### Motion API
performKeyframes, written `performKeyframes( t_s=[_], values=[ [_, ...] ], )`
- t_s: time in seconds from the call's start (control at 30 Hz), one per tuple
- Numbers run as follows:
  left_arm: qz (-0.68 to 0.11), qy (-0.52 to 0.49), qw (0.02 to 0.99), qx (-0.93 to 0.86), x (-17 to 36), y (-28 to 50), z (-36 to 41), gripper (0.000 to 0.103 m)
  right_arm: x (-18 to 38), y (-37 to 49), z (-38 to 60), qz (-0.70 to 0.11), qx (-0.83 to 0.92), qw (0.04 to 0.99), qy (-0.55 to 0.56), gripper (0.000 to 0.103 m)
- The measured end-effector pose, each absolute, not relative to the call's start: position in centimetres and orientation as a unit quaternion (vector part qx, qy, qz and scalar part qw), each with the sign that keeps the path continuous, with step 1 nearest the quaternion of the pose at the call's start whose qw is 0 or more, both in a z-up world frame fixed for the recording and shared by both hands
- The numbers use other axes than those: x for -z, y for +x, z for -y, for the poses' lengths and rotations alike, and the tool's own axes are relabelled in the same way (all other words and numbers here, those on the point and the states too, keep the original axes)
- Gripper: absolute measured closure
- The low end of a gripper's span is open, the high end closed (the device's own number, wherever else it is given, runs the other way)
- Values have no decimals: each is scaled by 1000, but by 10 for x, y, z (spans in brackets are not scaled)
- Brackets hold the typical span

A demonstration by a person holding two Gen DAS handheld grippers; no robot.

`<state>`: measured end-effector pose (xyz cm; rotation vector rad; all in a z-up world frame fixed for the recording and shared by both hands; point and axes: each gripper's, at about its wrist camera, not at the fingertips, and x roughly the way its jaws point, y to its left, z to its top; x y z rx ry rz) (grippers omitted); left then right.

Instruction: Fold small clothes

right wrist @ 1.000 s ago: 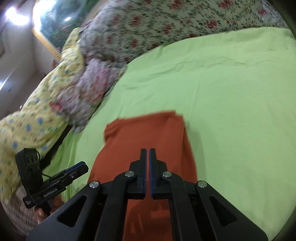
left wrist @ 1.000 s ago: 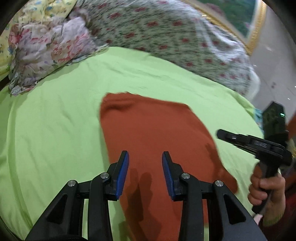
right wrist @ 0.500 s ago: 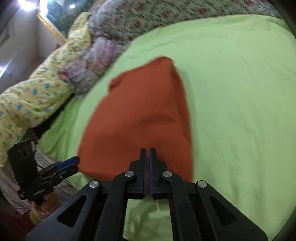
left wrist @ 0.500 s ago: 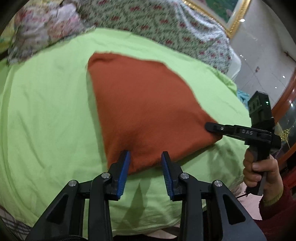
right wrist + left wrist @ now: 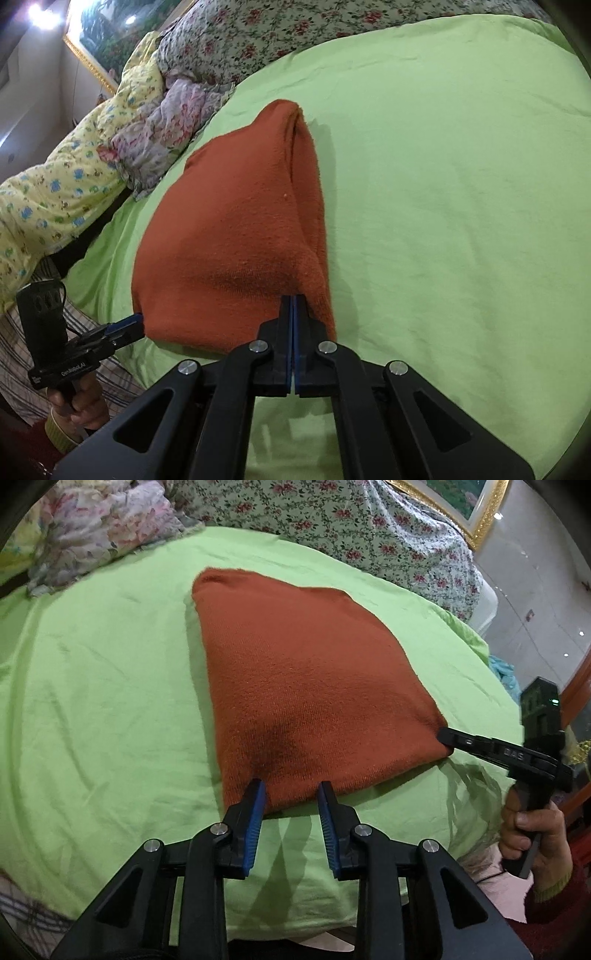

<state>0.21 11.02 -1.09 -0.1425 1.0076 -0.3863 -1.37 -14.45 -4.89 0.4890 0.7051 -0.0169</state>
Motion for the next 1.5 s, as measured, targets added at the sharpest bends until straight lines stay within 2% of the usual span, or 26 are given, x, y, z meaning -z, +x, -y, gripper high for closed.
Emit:
performKeyframes(
  t_s=[0.1, 0.17, 0.23, 0.3, 0.33, 0.53, 0.8, 1.03, 1.2, 1.5],
  values=[
    [-468, -49, 868, 162, 1, -8, -107, 59, 39, -27, 135, -337, 20, 915, 222, 99],
    [-458, -49, 875, 146, -6, -16, -106, 44, 34, -36, 129, -334, 22, 917, 215, 97],
    [-455, -54, 878, 140, -10, -24, -107, 36, 27, -47, 122, -321, 17, 922, 215, 85],
    [-453, -55, 880, 133, -12, -32, -106, 32, 22, -54, 116, -312, 16, 926, 213, 34],
    [-450, -53, 882, 131, -13, -36, -105, 32, 20, -58, 113, -306, 19, 928, 211, 29],
    [-423, -3, 899, 109, -17, -64, -100, 23, 15, -71, 88, -287, 16, 942, 173, 29],
    [-409, -2, 909, 74, -21, -85, -116, 21, 28, -85, 68, -297, 16, 941, 159, 28],
    [-413, -2, 909, 66, -21, -72, -123, 18, 41, -89, 66, -320, 24, 932, 170, 25],
    [-430, 6, 900, 62, -18, -58, -120, 17, 32, -83, 63, -314, 31, 937, 152, 18],
    [-454, 22, 890, 31, -19, -24, -119, 14, 12, -60, 61, -315, 33, 942, 110, 15]
  ],
)
